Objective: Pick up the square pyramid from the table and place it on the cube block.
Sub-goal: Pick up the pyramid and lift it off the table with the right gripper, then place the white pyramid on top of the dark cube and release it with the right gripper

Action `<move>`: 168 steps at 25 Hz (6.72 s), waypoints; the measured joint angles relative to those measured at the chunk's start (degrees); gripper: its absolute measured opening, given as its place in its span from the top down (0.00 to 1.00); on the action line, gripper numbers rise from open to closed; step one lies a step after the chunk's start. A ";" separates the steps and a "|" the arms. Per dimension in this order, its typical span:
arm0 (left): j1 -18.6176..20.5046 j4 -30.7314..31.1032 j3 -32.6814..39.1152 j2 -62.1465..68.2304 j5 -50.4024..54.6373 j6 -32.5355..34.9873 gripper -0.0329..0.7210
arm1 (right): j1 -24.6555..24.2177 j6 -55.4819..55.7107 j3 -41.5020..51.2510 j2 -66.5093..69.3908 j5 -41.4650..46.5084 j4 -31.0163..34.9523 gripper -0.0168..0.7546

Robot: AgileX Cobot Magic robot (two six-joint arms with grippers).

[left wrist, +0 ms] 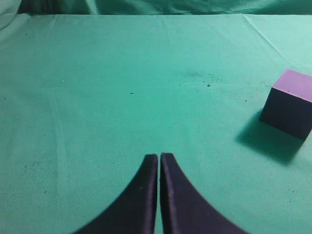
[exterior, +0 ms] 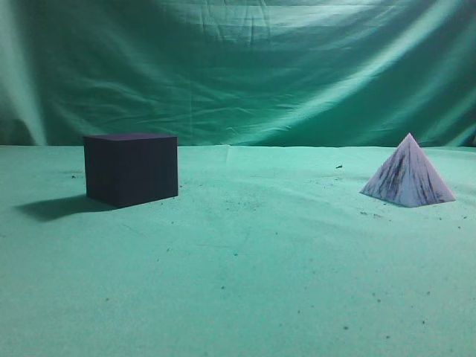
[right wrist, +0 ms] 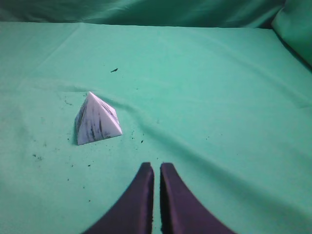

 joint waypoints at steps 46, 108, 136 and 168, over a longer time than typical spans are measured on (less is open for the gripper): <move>0.00 0.00 0.00 0.00 0.00 0.00 0.96 | -0.09 -11.30 -36.32 43.97 28.40 9.55 0.98; 0.00 -4.96 0.00 0.00 0.10 0.00 0.96 | 15.41 2.81 -71.92 109.38 28.08 -5.82 0.48; 0.00 -4.96 0.00 0.00 0.10 0.00 0.96 | 41.64 1.60 -118.75 124.11 48.88 -5.85 0.48; 0.00 -5.00 0.00 0.00 0.10 0.00 0.96 | 41.54 0.85 -122.65 120.17 49.03 -3.63 0.30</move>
